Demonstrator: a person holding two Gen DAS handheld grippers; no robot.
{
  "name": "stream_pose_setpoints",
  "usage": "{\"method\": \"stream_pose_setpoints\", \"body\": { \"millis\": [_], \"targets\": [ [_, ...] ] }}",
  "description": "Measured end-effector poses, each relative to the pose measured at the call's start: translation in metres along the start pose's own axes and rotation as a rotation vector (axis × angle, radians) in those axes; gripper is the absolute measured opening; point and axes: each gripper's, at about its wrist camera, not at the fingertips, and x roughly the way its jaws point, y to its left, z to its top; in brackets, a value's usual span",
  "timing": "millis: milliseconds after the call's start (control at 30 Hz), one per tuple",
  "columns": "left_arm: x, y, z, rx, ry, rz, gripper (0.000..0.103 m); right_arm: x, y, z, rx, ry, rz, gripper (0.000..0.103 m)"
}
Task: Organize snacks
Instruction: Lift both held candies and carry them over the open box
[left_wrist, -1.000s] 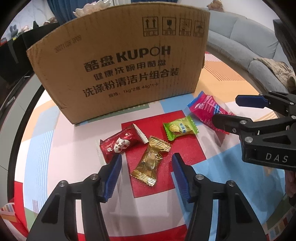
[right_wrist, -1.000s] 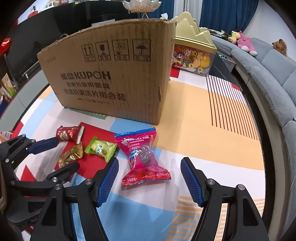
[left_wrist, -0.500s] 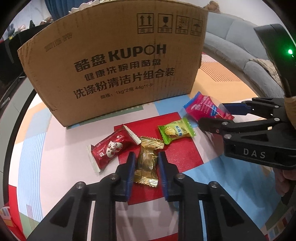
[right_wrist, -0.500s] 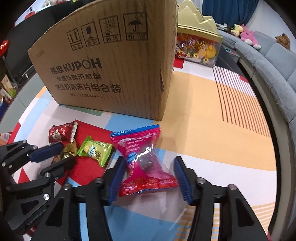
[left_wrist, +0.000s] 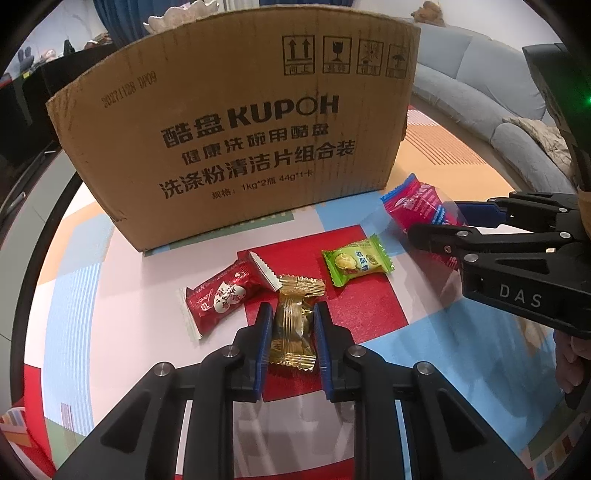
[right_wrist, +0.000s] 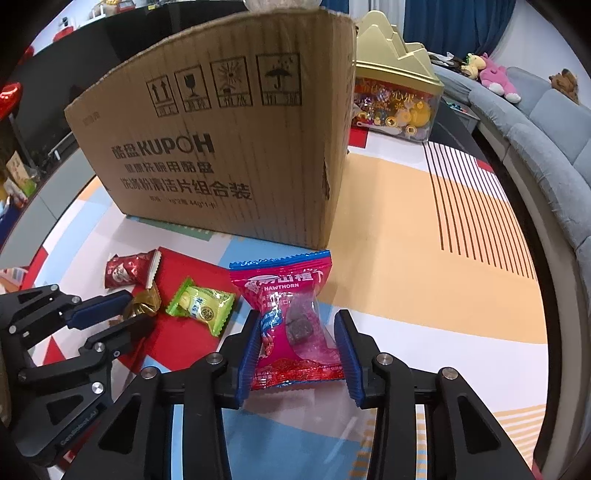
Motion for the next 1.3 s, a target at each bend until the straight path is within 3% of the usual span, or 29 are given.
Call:
{"method": "stream_pose_setpoints", "body": {
  "millis": [800, 1300],
  "targets": [
    [-0.051, 0.005, -0.003, -0.007, -0.088, 0.011, 0.023, -0.054, 0.008, 0.003, 0.034, -0.078, -0.022, 0.04],
    [-0.09, 0.006, 0.014, -0.023, -0.136, 0.041, 0.023, -0.094, 0.015, 0.006, 0.045, -0.136, -0.038, 0.04]
  ]
}}
